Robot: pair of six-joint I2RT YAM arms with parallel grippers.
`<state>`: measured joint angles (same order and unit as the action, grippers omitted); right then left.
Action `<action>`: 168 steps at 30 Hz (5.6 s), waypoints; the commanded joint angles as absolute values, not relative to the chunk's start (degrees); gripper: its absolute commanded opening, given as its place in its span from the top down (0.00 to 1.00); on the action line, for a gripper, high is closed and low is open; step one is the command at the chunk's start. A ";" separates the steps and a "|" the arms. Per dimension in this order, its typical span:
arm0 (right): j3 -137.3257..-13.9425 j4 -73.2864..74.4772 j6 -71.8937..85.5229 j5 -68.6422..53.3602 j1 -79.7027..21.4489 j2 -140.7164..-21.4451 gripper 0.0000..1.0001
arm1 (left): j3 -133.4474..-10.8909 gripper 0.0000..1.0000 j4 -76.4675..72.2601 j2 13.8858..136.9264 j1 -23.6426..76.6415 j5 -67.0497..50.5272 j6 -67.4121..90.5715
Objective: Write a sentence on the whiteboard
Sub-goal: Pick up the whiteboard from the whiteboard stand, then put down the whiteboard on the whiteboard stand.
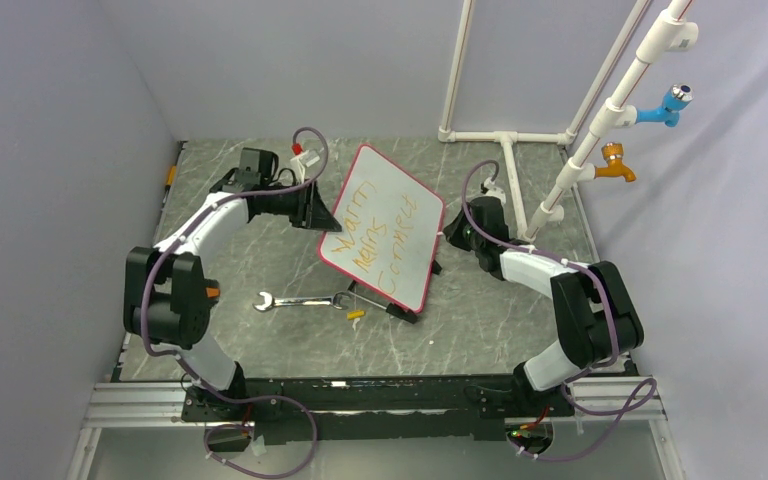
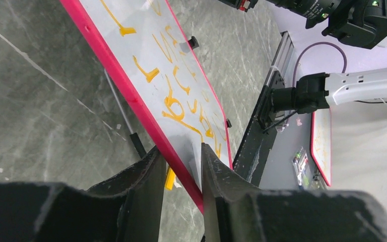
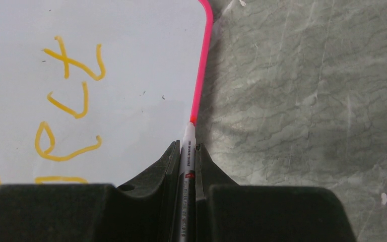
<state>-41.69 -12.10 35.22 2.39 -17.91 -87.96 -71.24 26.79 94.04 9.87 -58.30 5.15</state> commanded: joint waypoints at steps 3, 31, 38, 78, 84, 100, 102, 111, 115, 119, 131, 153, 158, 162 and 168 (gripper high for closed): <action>-40.21 -12.43 36.21 0.35 -17.92 -88.63 1.00 | -71.90 0.64 25.91 96.83 11.74 -58.98 5.28; -47.71 -0.27 31.96 7.57 -17.85 -73.85 1.00 | -86.85 1.00 34.53 95.27 14.76 -55.24 10.52; -48.48 2.47 31.90 7.82 -17.78 -70.65 1.00 | -94.24 1.00 39.76 96.22 14.77 -53.34 9.87; -47.90 6.24 30.67 9.85 -17.01 -62.82 1.00 | -100.94 1.00 54.54 88.18 19.14 -45.54 12.07; -47.36 6.26 30.41 9.78 -16.58 -62.79 1.00 | -97.54 1.00 54.96 88.24 20.30 -44.88 9.94; -46.02 5.11 30.06 8.76 -15.61 -64.19 1.00 | -95.94 1.00 57.16 92.40 20.83 -42.02 5.82; -45.80 4.93 29.98 8.47 -15.42 -64.37 1.00 | -96.02 1.00 58.14 93.32 20.83 -39.99 4.61; -45.65 4.73 29.23 7.85 -14.68 -64.80 1.00 | -94.69 0.94 59.10 96.76 19.24 -35.96 0.92; -45.39 4.54 29.10 7.74 -14.59 -64.90 1.00 | -93.49 0.94 57.92 98.79 18.77 -36.56 0.84; -45.35 4.72 28.76 7.73 -14.55 -65.10 1.00 | -90.26 0.94 54.68 99.25 18.72 -37.75 2.35; -45.52 4.40 28.53 7.55 -14.06 -65.86 1.00 | -77.73 0.96 41.45 96.06 20.87 -40.95 10.36; -45.79 5.15 28.30 7.57 -13.88 -65.32 1.00 | -80.45 0.46 41.39 94.23 21.97 -35.94 9.28; -45.78 5.27 28.17 7.71 -13.88 -65.01 1.00 | -84.01 0.33 44.61 92.66 21.97 -33.65 7.13; -45.84 5.52 28.13 7.80 -13.81 -64.78 1.00 | -86.92 0.25 47.14 88.38 21.90 -29.47 4.30; -46.68 5.78 28.21 7.59 -13.76 -64.66 1.00 | -82.56 0.24 46.09 77.61 21.85 -25.75 -2.28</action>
<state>-45.28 7.22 28.91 7.86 -14.06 -65.78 -83.99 46.15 86.37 21.78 -29.32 4.03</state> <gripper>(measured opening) 0.133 0.760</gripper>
